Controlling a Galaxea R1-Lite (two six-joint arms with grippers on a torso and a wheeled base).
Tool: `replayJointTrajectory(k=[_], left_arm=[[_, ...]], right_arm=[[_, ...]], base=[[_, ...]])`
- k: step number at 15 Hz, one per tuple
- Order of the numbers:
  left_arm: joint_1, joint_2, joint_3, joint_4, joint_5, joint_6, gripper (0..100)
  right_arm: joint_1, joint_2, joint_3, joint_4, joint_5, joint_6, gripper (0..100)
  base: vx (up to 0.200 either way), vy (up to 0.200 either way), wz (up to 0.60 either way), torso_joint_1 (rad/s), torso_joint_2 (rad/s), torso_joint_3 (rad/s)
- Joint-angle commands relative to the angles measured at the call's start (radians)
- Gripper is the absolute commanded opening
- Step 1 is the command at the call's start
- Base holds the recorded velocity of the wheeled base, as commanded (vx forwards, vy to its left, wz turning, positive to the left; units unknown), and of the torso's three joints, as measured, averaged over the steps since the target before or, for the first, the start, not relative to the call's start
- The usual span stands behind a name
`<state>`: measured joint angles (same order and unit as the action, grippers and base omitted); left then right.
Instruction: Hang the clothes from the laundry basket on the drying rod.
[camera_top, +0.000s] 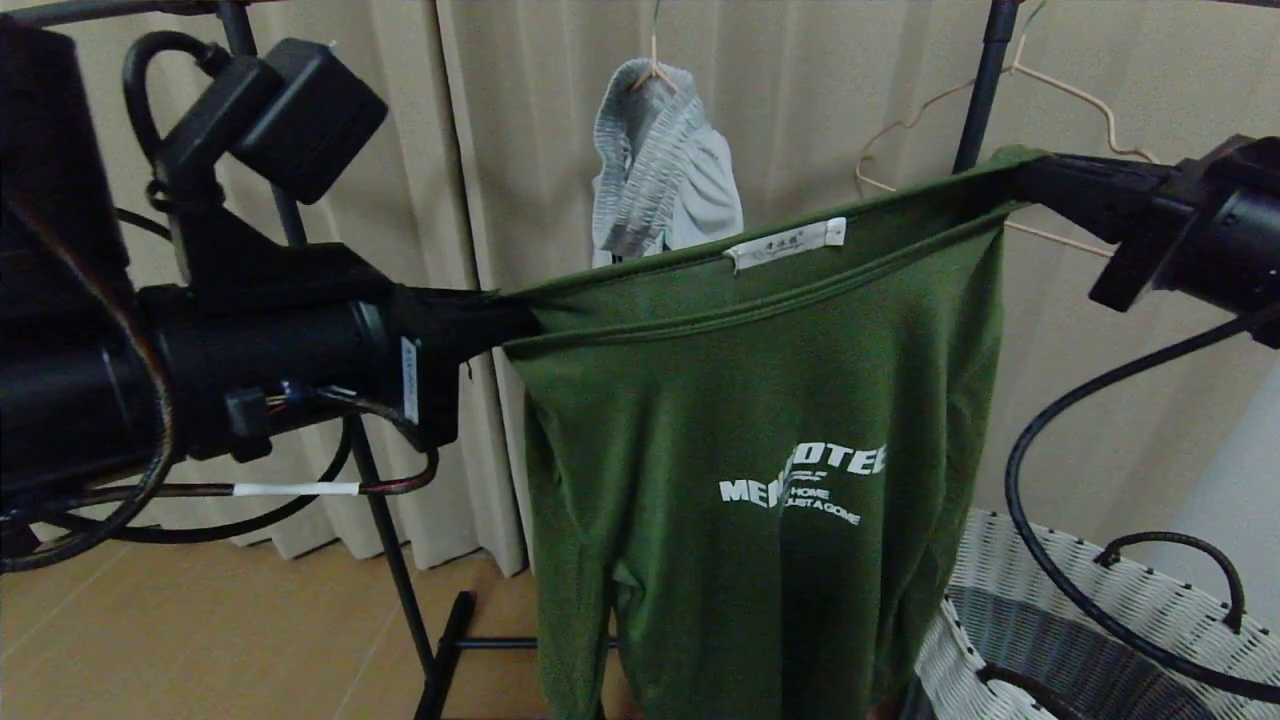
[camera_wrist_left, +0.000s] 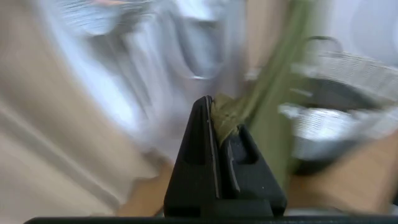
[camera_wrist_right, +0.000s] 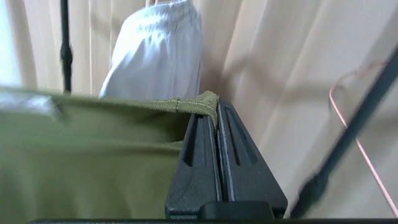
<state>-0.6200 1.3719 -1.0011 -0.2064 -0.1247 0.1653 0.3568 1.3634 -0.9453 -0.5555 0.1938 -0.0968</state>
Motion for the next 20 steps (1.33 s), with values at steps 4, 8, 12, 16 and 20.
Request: replayJointTrajectory(k=[4,8,12,16,20], left_arm=[[-0.004,-0.125,0.062,-0.001,-0.213,-0.004,0],[-0.003,-0.125,0.062,-0.007,-0.208,0.003,0],[0.023,-0.040,-0.007,-0.097,-0.010,0.040,0],[0.020,0.061,-0.019,-0.254,0.094,0.076,0],[0.016,0.055,0.001,-0.255,0.096,0.076,0]], right_arm=[[0.008,0.177,-0.056,-0.129,0.004,0.039,0],[0.007,0.164,-0.059,-0.116,-0.001,0.039,0],[0.004,0.086,-0.079,-0.012,-0.007,0.035,0],[0.004,-0.072,-0.084,0.192,-0.007,0.034,0],[0.004,-0.095,-0.066,0.227,-0.008,0.029,0]], base=[[0.000,0.000,0.00,0.000,0.00,0.000],[0.000,0.000,0.00,0.000,0.00,0.000],[0.000,0.000,0.00,0.000,0.00,0.000],[0.000,0.000,0.00,0.000,0.00,0.000],[0.000,0.000,0.00,0.000,0.00,0.000]])
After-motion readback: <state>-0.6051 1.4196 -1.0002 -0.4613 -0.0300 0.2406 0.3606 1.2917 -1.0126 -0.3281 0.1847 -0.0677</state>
